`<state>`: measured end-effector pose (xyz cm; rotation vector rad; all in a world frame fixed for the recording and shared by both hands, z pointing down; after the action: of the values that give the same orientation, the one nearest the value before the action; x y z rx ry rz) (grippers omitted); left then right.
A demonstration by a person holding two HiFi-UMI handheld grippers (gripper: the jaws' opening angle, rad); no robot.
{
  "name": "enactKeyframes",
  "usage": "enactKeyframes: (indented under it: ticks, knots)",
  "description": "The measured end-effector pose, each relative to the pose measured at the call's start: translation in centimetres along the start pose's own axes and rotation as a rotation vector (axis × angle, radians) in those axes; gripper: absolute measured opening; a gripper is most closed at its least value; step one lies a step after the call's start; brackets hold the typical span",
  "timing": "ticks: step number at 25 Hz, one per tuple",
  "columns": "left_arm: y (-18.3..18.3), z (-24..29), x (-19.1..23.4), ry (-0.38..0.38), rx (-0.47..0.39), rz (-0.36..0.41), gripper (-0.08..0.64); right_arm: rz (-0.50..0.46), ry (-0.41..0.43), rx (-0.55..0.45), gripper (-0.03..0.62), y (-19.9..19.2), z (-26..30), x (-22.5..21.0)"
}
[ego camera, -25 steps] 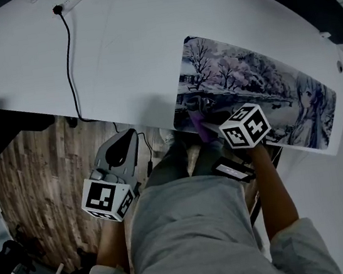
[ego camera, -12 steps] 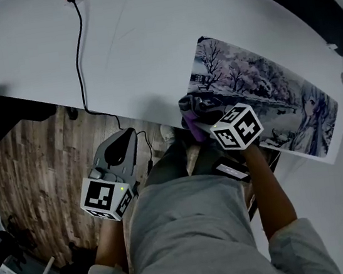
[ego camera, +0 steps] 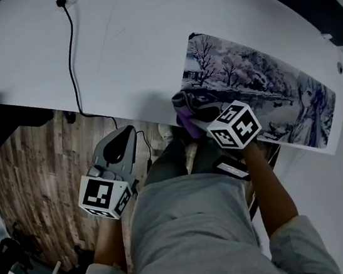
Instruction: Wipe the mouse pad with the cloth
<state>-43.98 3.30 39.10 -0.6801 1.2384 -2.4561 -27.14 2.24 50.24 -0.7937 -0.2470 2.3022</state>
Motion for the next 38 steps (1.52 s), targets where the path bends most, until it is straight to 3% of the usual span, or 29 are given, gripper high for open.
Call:
enactKeyframes:
  ticks: [14, 26, 38]
  knots:
    - [4.7, 2.0, -6.3, -0.069, -0.071, 0.101, 0.018, 0.053, -0.109, -0.223, 0.071, -1.2, -9.6, -2.0]
    - [8.4, 5.1, -17.5, -0.147, -0.109, 0.147, 0.018, 0.013, -0.209, -0.396, 0.071, -4.6, -21.5, -1.3]
    - [9.8, 6.7, -23.3, -0.137, -0.128, 0.177, 0.018, -0.006, -0.22, -0.47, 0.069, -7.6, -27.3, -2.3]
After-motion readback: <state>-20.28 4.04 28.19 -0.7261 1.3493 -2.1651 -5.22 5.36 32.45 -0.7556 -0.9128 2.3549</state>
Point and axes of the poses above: the fingertips, and each gripper's own axes: z forward along the fingers, x to its left, y out of its top, the point moved 2 cm from there along -z, backward along the fingers, and after that the axes turned 3 degrees about x, right-handed, at the moved point
